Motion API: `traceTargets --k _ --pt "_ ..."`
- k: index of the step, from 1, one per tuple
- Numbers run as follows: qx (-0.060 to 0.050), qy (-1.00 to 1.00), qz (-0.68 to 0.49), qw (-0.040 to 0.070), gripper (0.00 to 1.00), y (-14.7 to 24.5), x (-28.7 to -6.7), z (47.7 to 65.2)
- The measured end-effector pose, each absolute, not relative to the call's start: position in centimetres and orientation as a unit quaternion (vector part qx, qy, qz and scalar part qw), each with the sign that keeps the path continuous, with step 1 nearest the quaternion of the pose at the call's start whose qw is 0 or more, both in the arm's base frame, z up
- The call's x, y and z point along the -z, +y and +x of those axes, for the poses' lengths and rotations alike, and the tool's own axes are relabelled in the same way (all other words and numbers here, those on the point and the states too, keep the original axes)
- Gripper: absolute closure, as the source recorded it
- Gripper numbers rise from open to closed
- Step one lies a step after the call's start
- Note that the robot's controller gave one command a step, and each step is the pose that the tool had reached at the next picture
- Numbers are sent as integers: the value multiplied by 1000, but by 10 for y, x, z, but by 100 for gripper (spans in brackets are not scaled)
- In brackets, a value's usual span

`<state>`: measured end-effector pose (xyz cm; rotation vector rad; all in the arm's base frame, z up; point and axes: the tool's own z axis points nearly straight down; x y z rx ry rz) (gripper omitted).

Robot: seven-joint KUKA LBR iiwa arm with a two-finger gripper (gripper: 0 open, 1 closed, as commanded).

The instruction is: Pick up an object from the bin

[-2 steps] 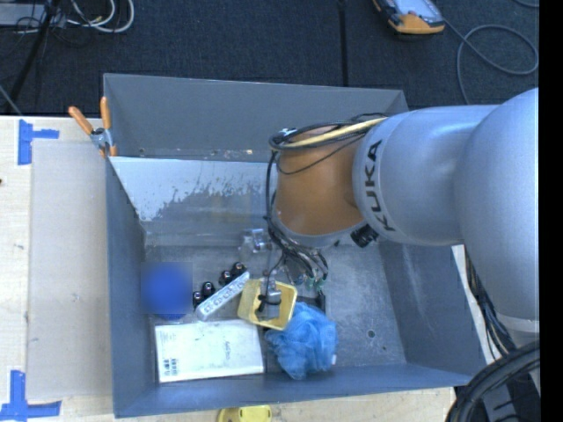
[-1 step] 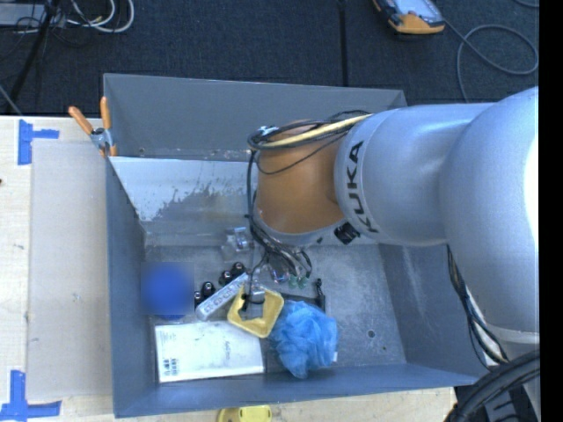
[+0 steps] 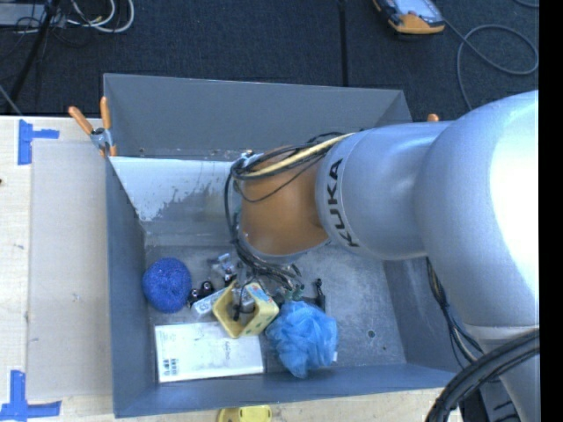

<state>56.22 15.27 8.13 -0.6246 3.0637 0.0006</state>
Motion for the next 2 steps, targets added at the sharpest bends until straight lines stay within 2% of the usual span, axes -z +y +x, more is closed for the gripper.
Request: traceTargets --k 1,2 --pt "0 980 -199 7 100 153 -81 562" --pt "0 981 -195 0 100 147 -115 557"
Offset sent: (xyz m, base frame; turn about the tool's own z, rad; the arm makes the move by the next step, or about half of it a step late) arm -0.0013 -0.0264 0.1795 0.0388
